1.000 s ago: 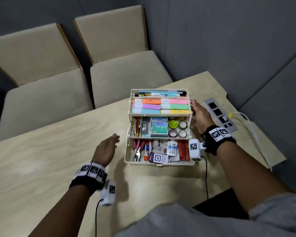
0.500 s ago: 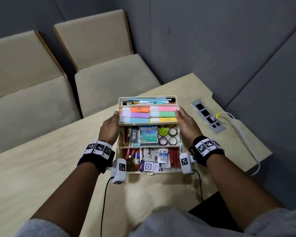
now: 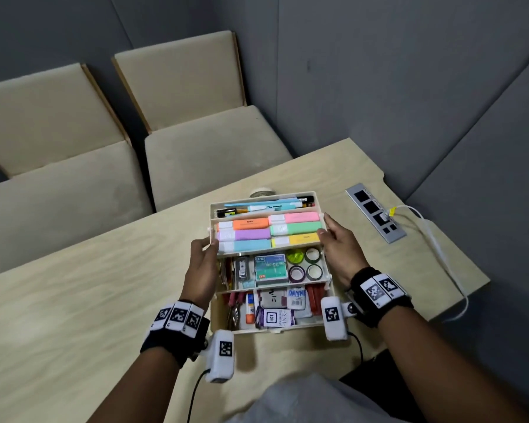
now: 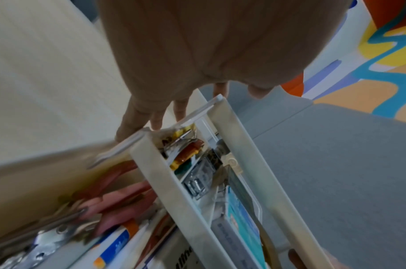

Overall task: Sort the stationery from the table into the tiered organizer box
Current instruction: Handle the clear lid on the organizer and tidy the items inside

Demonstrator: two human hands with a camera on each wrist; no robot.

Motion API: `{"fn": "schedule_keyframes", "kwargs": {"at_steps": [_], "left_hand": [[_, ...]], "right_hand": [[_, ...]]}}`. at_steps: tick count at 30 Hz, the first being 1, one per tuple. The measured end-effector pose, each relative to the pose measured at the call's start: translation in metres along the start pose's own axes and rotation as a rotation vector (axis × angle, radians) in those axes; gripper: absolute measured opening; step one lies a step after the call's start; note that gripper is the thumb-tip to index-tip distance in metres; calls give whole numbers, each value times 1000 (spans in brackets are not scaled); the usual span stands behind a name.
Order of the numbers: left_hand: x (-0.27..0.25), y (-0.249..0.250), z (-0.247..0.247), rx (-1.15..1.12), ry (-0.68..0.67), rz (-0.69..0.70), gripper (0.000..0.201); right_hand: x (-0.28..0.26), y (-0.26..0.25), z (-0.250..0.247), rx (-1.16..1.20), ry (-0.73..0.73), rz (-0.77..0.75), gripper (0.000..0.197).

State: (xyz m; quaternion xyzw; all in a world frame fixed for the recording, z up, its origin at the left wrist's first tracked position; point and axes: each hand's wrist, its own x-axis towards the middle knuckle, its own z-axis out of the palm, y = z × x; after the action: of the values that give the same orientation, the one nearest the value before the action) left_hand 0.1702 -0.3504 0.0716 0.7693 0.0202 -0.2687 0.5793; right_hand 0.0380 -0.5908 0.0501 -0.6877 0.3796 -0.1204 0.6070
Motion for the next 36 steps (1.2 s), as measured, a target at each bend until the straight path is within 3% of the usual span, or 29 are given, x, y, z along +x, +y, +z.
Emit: {"fn": "schedule_keyframes", "kwargs": {"at_steps": [6, 10, 17, 22, 31, 35, 36], "left_hand": [[-21, -13, -7, 9, 56, 77, 19], [-23, -26, -16, -48, 34, 23, 17], [-46, -50, -37, 7, -32, 31, 25], [-59, -57, -47, 3, -91, 17, 23], [-69, -56, -48, -64, -145, -78, 18], [-76, -58, -50, -49, -188, -196, 8], [-78, -59, -50, -56, -203, -264, 13]], "right_hand": [[-18, 21, 7, 181, 77, -7, 28], [-33, 27, 2, 187, 77, 9, 21], [-60, 40, -5, -126, 63, -113, 11], [-81, 49, -6, -321, 114, -148, 18], [-105, 48, -4, -323, 148, -34, 17], [-113, 46, -4, -287, 95, 113, 24], [-114, 46, -3, -231, 71, 190, 25]]}}
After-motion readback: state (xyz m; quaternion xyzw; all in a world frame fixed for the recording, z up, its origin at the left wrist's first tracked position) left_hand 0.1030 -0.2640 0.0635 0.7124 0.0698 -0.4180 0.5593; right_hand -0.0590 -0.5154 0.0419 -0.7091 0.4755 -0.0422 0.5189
